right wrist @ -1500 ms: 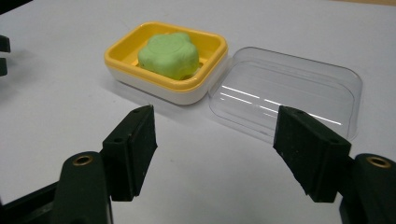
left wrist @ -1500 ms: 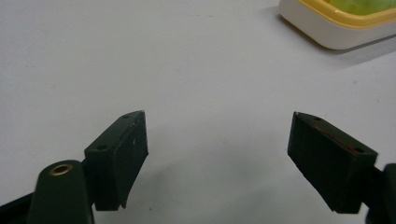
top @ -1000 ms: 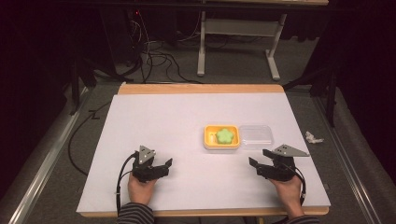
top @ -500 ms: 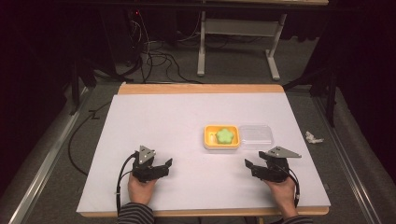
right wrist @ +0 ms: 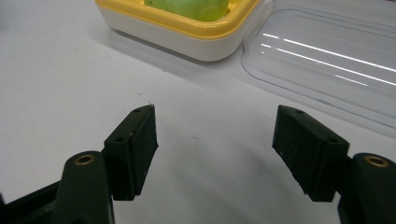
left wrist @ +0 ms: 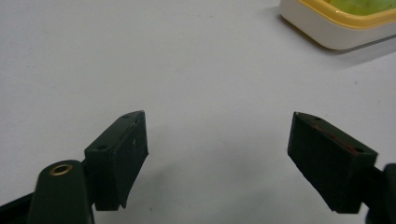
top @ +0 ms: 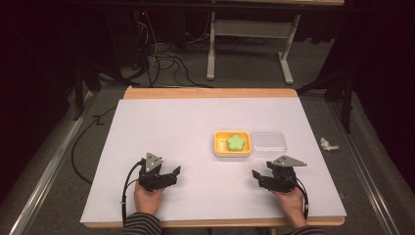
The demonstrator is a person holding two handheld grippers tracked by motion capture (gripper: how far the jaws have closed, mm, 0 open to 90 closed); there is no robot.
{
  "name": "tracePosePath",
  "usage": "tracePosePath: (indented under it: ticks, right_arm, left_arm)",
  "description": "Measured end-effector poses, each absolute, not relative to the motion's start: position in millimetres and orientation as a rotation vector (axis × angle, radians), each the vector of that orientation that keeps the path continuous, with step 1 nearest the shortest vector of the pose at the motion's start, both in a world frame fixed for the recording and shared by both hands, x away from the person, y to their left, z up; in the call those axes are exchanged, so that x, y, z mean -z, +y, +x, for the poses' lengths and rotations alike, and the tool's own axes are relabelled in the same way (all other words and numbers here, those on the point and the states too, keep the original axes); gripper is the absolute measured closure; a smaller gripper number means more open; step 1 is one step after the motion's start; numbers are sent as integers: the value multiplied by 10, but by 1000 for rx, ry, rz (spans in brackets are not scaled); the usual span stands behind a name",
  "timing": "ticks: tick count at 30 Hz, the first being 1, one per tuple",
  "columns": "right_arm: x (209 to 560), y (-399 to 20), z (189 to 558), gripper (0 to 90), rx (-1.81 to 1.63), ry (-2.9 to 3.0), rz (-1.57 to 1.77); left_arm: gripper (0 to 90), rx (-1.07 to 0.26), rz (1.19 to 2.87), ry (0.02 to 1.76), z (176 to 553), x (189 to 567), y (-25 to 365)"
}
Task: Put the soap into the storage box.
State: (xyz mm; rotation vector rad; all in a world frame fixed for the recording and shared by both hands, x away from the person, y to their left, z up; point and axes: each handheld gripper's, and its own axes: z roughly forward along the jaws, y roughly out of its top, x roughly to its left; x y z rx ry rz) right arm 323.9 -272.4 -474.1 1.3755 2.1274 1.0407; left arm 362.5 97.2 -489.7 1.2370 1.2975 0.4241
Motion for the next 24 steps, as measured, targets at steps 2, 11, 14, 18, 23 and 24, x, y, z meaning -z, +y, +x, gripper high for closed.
tracePosePath:
  ticks: [2, 11, 14, 18, 23, 24]
  right_arm:
    - [4761, -2721, 3251, 313, -1029, 2130, 1377]
    - [4799, -2708, 3280, 315, -993, 2132, 1380]
    - [4802, -2699, 3278, 315, -979, 2135, 1378]
    - [4808, -2691, 3279, 315, -966, 2133, 1372]
    - [4807, -2683, 3269, 317, -960, 2129, 1362]
    - [4807, -2684, 3269, 317, -959, 2128, 1360]
  left_arm:
    - [206, -424, 1241, 1299, 3627, 4898, 974]
    - [206, -424, 1239, 1299, 3627, 4898, 973]
    - [206, -427, 1235, 1296, 3624, 4897, 972]
    - [206, -427, 1237, 1295, 3623, 4897, 975]
    - [206, -427, 1230, 1295, 3621, 4895, 974]
    - [206, -426, 1230, 1296, 3622, 4894, 974]
